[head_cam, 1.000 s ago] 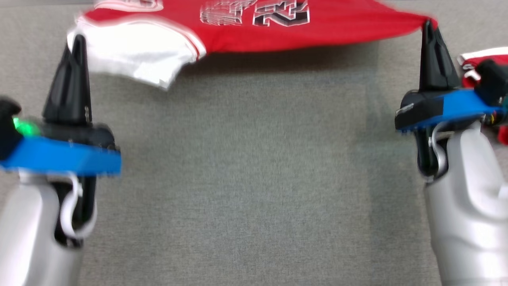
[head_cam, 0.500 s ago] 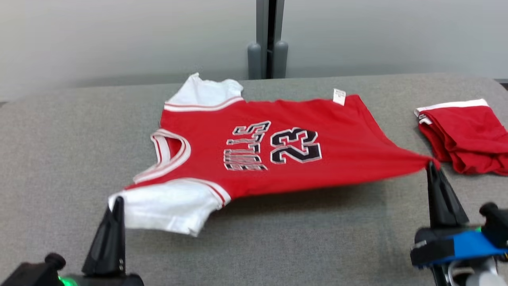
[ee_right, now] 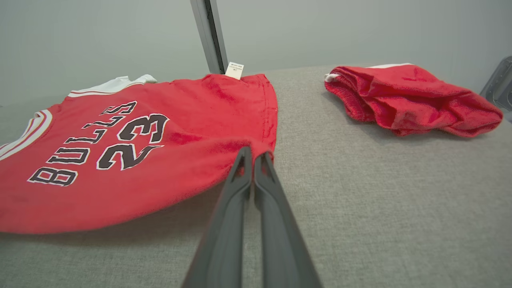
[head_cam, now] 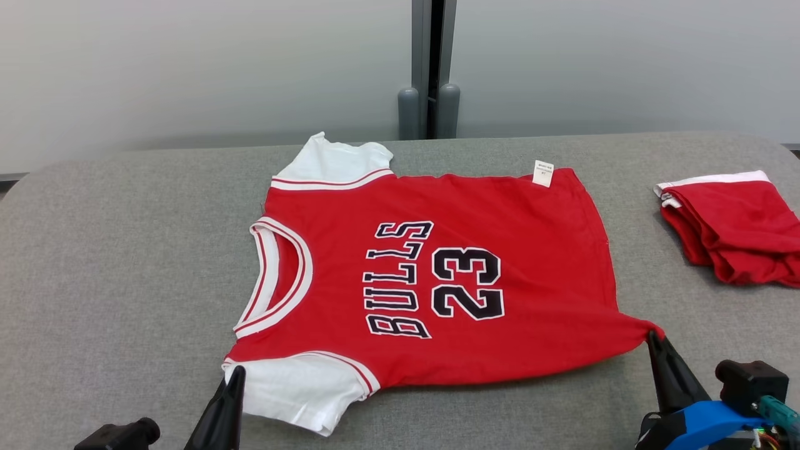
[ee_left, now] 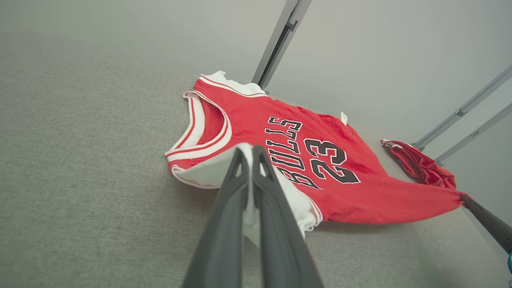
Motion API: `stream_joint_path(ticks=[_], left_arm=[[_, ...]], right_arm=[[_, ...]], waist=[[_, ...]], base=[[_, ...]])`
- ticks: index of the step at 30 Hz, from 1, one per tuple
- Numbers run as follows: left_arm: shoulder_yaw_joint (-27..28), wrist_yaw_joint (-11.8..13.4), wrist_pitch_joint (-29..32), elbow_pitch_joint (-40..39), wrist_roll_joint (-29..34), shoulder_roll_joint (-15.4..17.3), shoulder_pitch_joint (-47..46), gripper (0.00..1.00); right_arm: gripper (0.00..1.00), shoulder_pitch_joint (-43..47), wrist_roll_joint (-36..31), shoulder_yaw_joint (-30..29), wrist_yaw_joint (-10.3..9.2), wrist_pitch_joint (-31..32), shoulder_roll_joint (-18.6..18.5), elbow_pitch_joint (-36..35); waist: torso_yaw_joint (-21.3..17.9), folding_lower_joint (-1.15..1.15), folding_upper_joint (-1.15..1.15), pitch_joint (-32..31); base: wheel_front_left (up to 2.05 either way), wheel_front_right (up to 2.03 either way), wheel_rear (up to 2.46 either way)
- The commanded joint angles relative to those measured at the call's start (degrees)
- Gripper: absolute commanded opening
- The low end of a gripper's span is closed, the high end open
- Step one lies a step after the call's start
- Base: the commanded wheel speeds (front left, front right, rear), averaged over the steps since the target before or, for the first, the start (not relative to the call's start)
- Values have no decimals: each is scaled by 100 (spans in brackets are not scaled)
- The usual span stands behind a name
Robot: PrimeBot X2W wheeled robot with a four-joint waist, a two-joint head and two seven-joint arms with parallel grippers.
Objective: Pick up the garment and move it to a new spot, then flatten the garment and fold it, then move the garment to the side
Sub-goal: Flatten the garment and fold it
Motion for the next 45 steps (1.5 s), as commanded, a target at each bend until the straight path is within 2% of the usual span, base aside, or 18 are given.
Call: stream_joint_path(ticks=[1, 7, 13, 24, 34, 35, 36, 37, 38, 45], left_arm=[[-52, -54, 37, 100, 34, 14, -161, 0], [-71, -196, 12, 386, -35, -49, -475, 0], [-89, -431, -140, 887, 65, -119, -1276, 0], [-102, -774, -709, 2497, 484, -371, -3216, 0], [-216, -1003, -1165, 3765, 627, -587, -3992, 0], [-228, -1029, -1219, 3865, 636, -621, -4039, 20], [-247, -1047, -1275, 3973, 657, -644, -4074, 49], [-262, -1067, -1328, 4072, 674, -662, -4100, 100], [-267, -1079, -1369, 4170, 687, -687, -4113, 100], [-83, -1133, -1594, 4281, 655, -793, -3800, 100]], right_arm=[[0, -95, 33, 11, 0, 17, -11, 167], [0, -316, 128, 81, 0, 15, -12, 554], [0, -834, 121, 122, 0, 58, -14, 809], [0, -1927, 50, -47, 0, -46, -12, 1555], [0, -2268, 105, 130, 0, -306, -13, 1991], [0, -2278, 97, 149, 0, -329, -12, 2022], [21, -2285, 95, 170, 0, -359, -13, 2042], [46, -2290, 85, 190, 0, -404, -13, 2065], [100, -2288, 83, 211, 0, -449, -13, 2070], [100, -2088, 159, 120, 0, -915, -14, 1875]], waist=[[20, 0, 0, 51], [45, 0, 0, 241], [-15, 0, 0, 442], [-169, 0, 0, 1105], [-264, 0, 0, 1331], [-267, 0, 0, 1328], [-268, 0, 0, 1319], [-270, 0, 0, 1306], [-273, 0, 0, 1289], [-251, 0, 0, 1062]], base=[[0, 0, 0], [0, 0, 0], [0, 0, 0], [0, 0, 0], [0, 0, 0], [0, 0, 0], [0, 0, 0], [0, 0, 0], [0, 0, 0], [0, 0, 0]])
